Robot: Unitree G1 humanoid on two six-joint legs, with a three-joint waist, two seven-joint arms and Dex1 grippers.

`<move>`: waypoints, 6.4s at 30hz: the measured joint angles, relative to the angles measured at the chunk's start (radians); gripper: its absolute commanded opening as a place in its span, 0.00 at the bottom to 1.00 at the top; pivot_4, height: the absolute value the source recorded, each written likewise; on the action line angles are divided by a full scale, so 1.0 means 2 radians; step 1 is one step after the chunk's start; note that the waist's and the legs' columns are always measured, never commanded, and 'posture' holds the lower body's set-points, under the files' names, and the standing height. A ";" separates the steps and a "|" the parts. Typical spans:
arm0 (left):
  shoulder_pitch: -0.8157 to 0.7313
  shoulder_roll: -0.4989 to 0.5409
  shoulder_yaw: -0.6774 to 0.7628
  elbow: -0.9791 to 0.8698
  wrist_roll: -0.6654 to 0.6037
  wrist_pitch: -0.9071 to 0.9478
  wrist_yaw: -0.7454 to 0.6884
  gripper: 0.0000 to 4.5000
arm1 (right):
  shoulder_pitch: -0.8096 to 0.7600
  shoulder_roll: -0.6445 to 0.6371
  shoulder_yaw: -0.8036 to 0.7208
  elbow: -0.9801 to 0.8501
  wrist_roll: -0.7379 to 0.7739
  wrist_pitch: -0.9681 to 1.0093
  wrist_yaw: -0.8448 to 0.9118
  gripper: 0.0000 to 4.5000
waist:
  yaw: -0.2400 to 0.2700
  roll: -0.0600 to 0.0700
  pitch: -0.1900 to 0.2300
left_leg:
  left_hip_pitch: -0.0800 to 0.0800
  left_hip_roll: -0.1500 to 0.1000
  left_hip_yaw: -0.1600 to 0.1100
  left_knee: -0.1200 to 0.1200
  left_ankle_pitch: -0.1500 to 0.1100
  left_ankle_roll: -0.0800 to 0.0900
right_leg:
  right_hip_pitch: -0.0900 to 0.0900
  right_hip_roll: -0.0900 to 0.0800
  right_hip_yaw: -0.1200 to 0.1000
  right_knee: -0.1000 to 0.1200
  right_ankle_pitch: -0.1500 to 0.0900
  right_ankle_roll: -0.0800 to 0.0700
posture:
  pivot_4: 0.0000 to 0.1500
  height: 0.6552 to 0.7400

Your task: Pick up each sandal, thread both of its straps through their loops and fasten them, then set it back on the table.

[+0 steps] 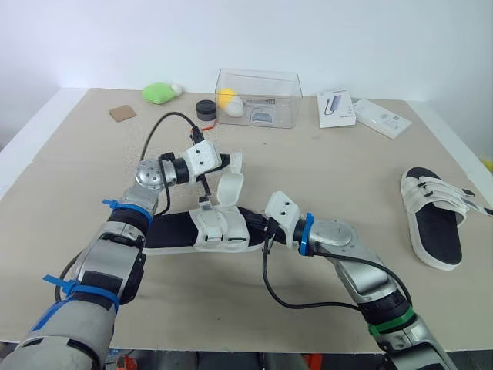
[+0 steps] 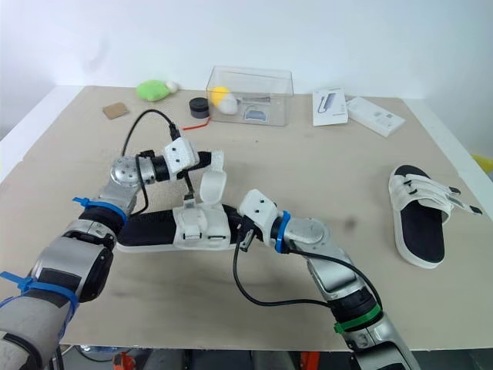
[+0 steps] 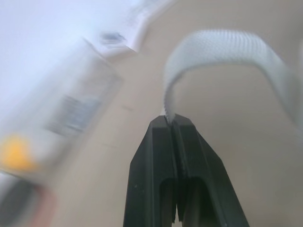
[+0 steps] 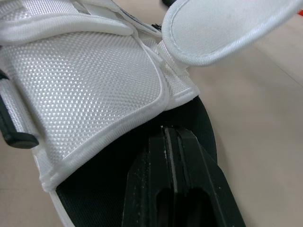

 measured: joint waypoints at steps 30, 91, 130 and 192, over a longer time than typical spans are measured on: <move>0.035 0.206 -0.252 -0.343 0.650 -0.128 0.907 0.78 | -0.014 -0.010 0.001 0.018 -0.008 -0.009 0.010 0.00 | 0.014 0.000 0.000 | 0.001 0.000 0.001 0.000 0.001 -0.001 | 0.001 0.000 0.001 0.000 0.001 0.002 | 1.00 1.00; 0.015 0.002 0.065 -0.289 -0.368 1.102 -0.158 0.99 | -0.009 0.003 0.002 0.015 -0.010 -0.010 -0.001 0.00 | 0.000 0.001 0.000 | -0.001 0.000 -0.004 0.001 0.001 0.000 | 0.001 0.001 -0.002 0.002 0.000 0.001 | 1.00 1.00; -0.007 -0.019 0.013 -0.254 -0.362 1.089 -0.184 0.01 | -0.003 0.006 0.002 0.007 -0.010 -0.004 -0.010 0.00 | 0.000 0.001 0.000 | -0.001 0.000 -0.004 0.001 0.001 0.000 | 0.001 0.001 -0.002 0.002 0.000 0.000 | 1.00 1.00; -0.090 0.162 -0.416 -0.175 0.851 -0.109 1.013 0.01 | -0.002 0.003 -0.004 0.013 -0.012 -0.007 -0.002 0.00 | 0.014 0.002 0.000 | 0.000 0.000 -0.002 0.002 0.001 -0.001 | 0.001 0.001 -0.002 0.002 0.001 0.003 | 1.00 1.00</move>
